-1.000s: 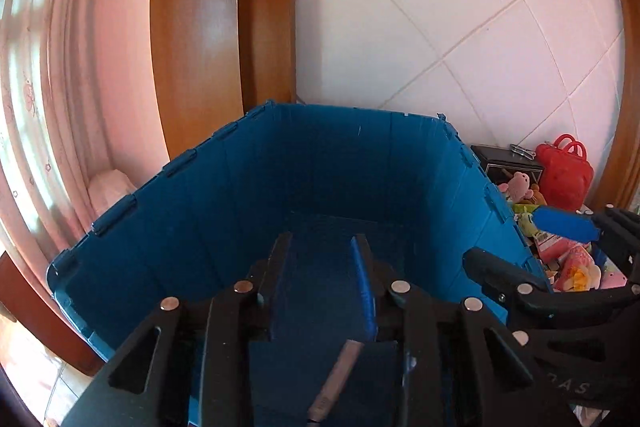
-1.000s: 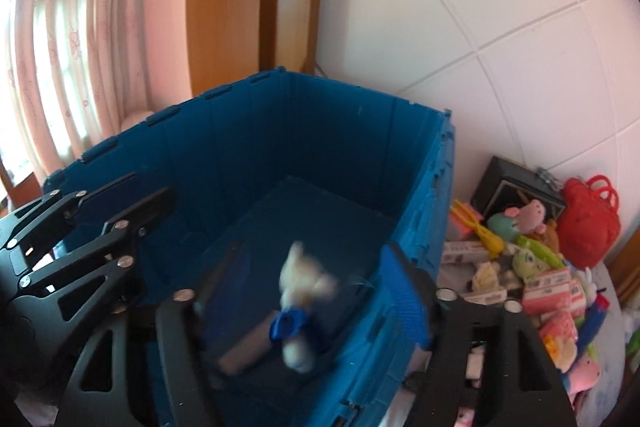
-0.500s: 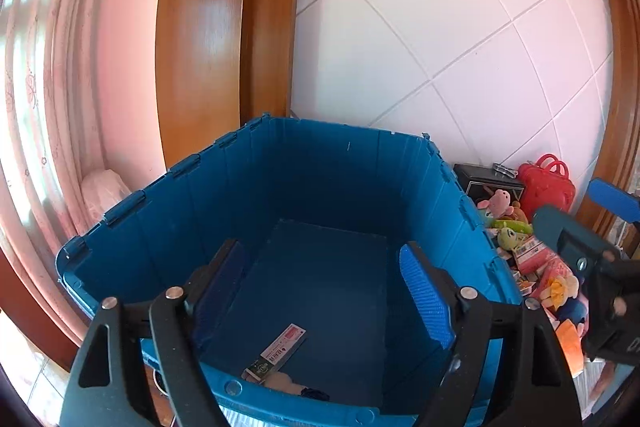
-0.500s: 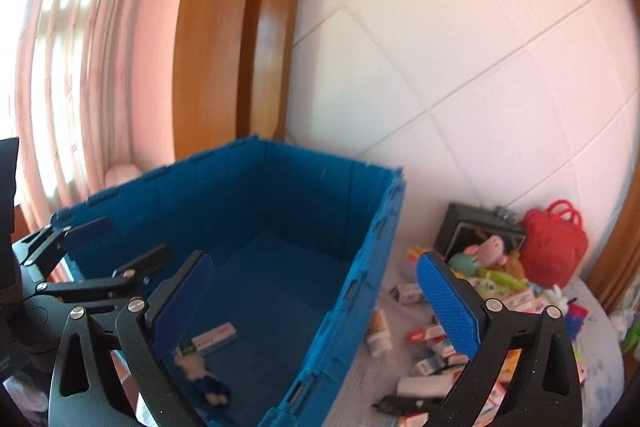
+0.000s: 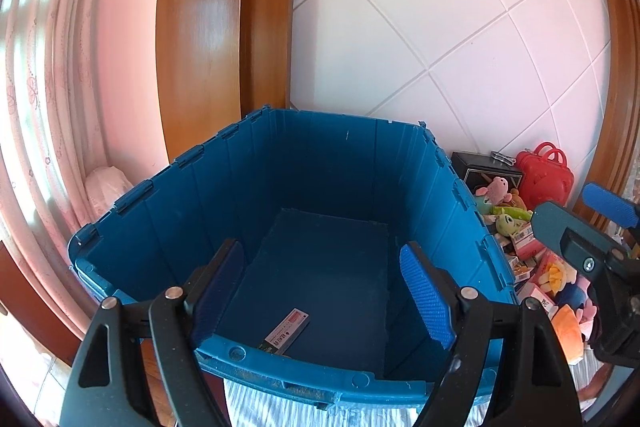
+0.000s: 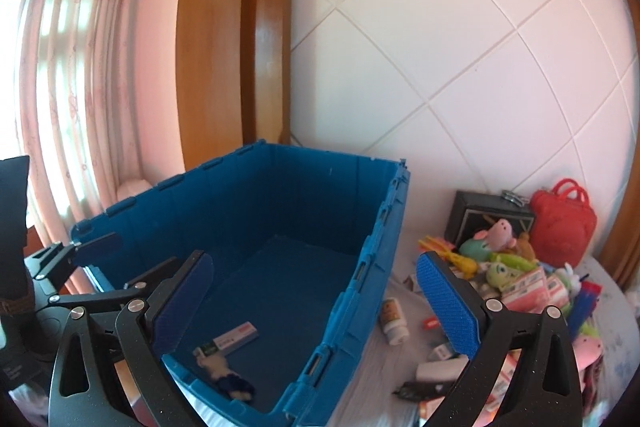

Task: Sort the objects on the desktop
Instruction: 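Withdraw both tools from the crate back toward the pile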

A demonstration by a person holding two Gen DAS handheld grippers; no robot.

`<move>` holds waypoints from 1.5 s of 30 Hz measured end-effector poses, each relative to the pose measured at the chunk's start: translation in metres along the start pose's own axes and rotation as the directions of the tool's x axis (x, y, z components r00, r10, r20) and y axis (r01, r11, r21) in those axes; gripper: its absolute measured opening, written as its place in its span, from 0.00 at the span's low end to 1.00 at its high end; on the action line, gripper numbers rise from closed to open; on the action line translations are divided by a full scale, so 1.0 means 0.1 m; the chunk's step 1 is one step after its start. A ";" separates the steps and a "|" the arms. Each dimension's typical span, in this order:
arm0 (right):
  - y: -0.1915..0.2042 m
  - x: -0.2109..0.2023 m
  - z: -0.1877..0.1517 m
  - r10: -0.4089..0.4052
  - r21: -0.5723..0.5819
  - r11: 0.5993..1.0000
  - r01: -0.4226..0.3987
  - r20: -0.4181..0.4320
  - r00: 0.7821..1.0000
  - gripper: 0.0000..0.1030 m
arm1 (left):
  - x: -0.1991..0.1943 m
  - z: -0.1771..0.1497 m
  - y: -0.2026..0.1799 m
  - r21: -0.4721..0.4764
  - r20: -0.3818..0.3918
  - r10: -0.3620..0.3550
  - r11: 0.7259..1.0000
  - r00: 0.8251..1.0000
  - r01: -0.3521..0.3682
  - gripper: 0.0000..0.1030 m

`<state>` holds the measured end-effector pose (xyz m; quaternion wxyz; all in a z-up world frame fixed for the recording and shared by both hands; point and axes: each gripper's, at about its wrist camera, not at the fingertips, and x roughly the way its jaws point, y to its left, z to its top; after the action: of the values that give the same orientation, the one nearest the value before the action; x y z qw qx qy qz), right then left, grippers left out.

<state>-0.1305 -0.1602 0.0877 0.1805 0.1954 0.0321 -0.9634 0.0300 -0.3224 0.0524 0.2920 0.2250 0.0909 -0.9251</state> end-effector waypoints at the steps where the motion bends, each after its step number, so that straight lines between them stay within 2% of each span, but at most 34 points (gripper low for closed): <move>1: -0.01 -0.01 -0.01 0.023 0.015 1.000 -0.023 0.000 1.000 1.00 | -0.02 -0.01 0.01 -0.002 0.006 0.005 1.000 1.000 -0.005 0.79; 3: -0.06 0.02 -0.04 0.068 0.047 0.997 -0.067 -0.026 0.997 1.00 | -0.05 -0.02 0.02 -0.011 0.013 0.009 1.000 1.000 -0.009 0.79; 6: -0.04 0.02 -0.08 0.026 0.040 0.999 -0.024 -0.050 0.998 1.00 | -0.08 -0.03 0.04 -0.027 0.010 0.006 1.000 1.000 -0.005 0.79; 11: -0.08 -0.10 -0.16 0.007 0.045 0.999 -0.006 -0.016 1.000 1.00 | -0.18 -0.05 0.00 -0.021 0.032 0.003 1.000 0.999 -0.002 0.79; 15: -0.26 -0.26 -0.25 -0.015 0.081 0.997 0.014 0.010 1.000 1.00 | -0.33 -0.05 -0.15 0.006 0.066 -0.031 0.999 0.997 0.031 0.79; 16: -0.30 -0.30 -0.27 -0.025 0.083 0.996 0.025 0.008 1.000 1.00 | -0.37 -0.05 -0.21 0.016 0.080 -0.043 0.999 0.996 0.042 0.78; 19: -0.48 -0.46 -0.37 -0.131 0.076 0.989 0.130 0.012 0.991 1.00 | -0.50 -0.05 -0.45 0.054 0.116 -0.086 0.995 0.990 0.080 0.79; 23: -0.90 -0.75 -0.54 -0.281 0.102 0.955 0.278 0.013 0.960 1.00 | -0.56 -0.05 -0.84 0.095 0.124 -0.157 0.985 0.980 0.145 0.79; 28: -1.60 -1.05 -0.79 -0.370 0.142 0.917 0.373 -0.051 0.928 1.00 | -0.51 -0.15 -1.45 0.150 0.088 -0.236 0.964 0.968 0.221 0.79; 32: -2.38 -1.32 -1.12 -0.420 0.187 0.880 0.437 -0.125 0.899 1.00 | -0.32 -0.33 -2.00 0.160 0.029 -0.259 0.955 0.966 0.251 0.79; 33: -2.56 -1.38 -1.21 -0.430 0.196 0.870 0.452 -0.145 0.891 1.00 | -0.25 -0.39 -2.13 0.156 0.010 -0.255 0.956 0.967 0.250 0.79; 36: -3.27 -1.62 -1.56 -0.493 0.225 0.814 0.535 -0.219 0.842 1.00 | 0.05 -0.63 -2.51 0.131 -0.068 -0.217 0.966 0.974 0.225 0.79; 39: -3.88 -1.76 -1.88 -0.523 0.255 0.766 0.590 -0.287 0.803 1.00 | 0.34 -0.98 -2.75 0.097 -0.151 -0.161 0.979 0.975 0.177 0.79; 42: -4.53 -1.86 -2.30 -0.523 0.286 0.718 0.635 -0.381 0.762 1.00 | 0.66 -1.39 -2.91 0.056 -0.263 -0.122 0.988 0.957 0.141 0.79; 45: -4.95 -1.88 -2.67 -0.497 0.294 0.687 0.664 -0.476 0.725 1.00 | 0.93 -1.80 -3.01 0.030 -0.369 -0.068 0.996 0.927 0.085 0.79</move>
<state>-0.0499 0.4004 -0.0895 -0.1989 0.3825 -0.0955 -0.8972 -0.1470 -0.0704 -0.1394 0.2282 0.3971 0.1318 -0.8791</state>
